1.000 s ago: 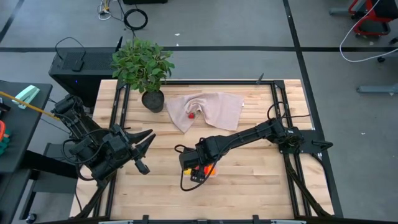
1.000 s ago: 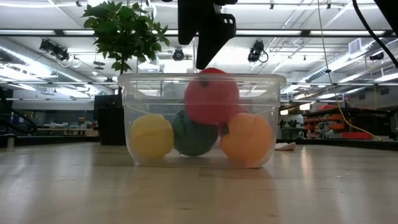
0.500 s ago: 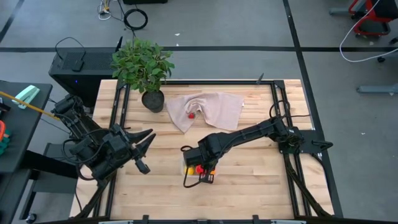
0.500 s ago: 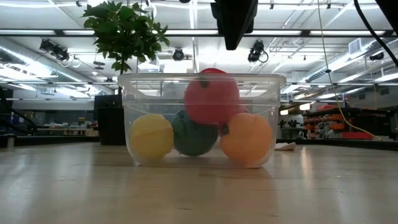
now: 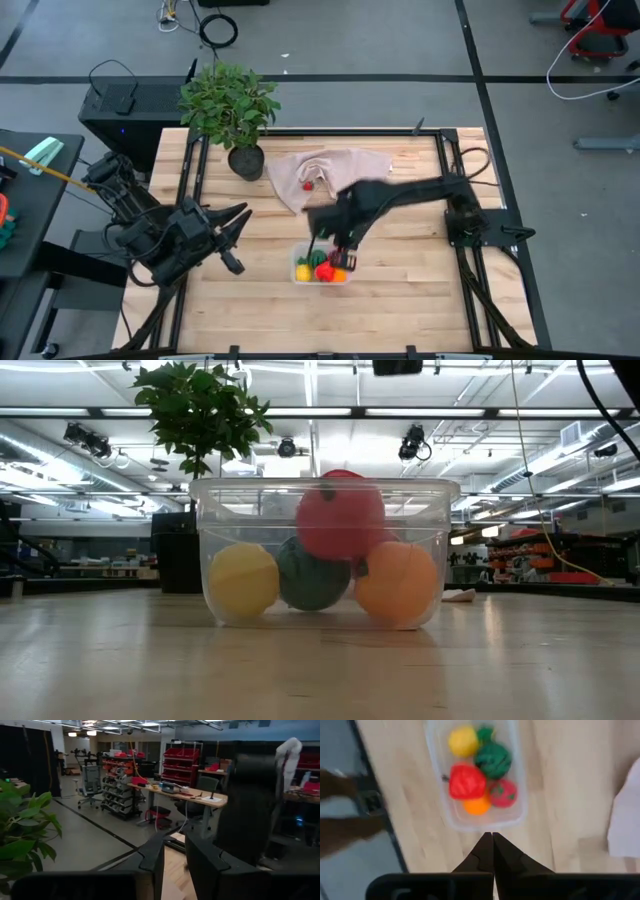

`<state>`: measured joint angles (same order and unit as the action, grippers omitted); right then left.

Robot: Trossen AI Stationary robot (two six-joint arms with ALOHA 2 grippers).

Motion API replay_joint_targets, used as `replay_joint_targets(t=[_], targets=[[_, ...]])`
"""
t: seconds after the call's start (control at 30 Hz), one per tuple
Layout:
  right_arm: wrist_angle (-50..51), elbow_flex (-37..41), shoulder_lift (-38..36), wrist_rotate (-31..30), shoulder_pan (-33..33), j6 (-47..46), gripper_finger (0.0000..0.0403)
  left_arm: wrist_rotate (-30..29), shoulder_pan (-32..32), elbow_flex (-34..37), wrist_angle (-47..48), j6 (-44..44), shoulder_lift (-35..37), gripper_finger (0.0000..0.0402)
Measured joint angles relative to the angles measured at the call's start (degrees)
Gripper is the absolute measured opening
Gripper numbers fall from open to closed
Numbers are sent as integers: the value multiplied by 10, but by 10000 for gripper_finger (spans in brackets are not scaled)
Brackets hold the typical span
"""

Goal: Pick and placing Produce into tupperware
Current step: Put the strawberry into the transparent bin

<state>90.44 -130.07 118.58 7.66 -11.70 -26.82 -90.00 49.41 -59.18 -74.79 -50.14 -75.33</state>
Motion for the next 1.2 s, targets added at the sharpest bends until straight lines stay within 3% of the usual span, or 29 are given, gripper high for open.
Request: replay_joint_targets(t=[0.23, 0.47, 0.93, 1.07, 1.2], targets=[[-4, 1, -104, 13, 51, 45, 2, 0, -34, 0, 0, 3, 0, 86], [-4, 1, -198, -51, 102, 77, 1, 0, -79, 0, 1, 20, 0, 75], [-4, 3, -334, -46, 155, 158, 0, 0, -188, 0, 24, 64, 0, 77], [-6, 48, -396, -47, 196, 177, 0, 0, -218, 0, 46, 100, 0, 77], [-5, 167, -492, -47, 243, 179, 0, 0, -237, 0, 93, 148, 0, 78]])
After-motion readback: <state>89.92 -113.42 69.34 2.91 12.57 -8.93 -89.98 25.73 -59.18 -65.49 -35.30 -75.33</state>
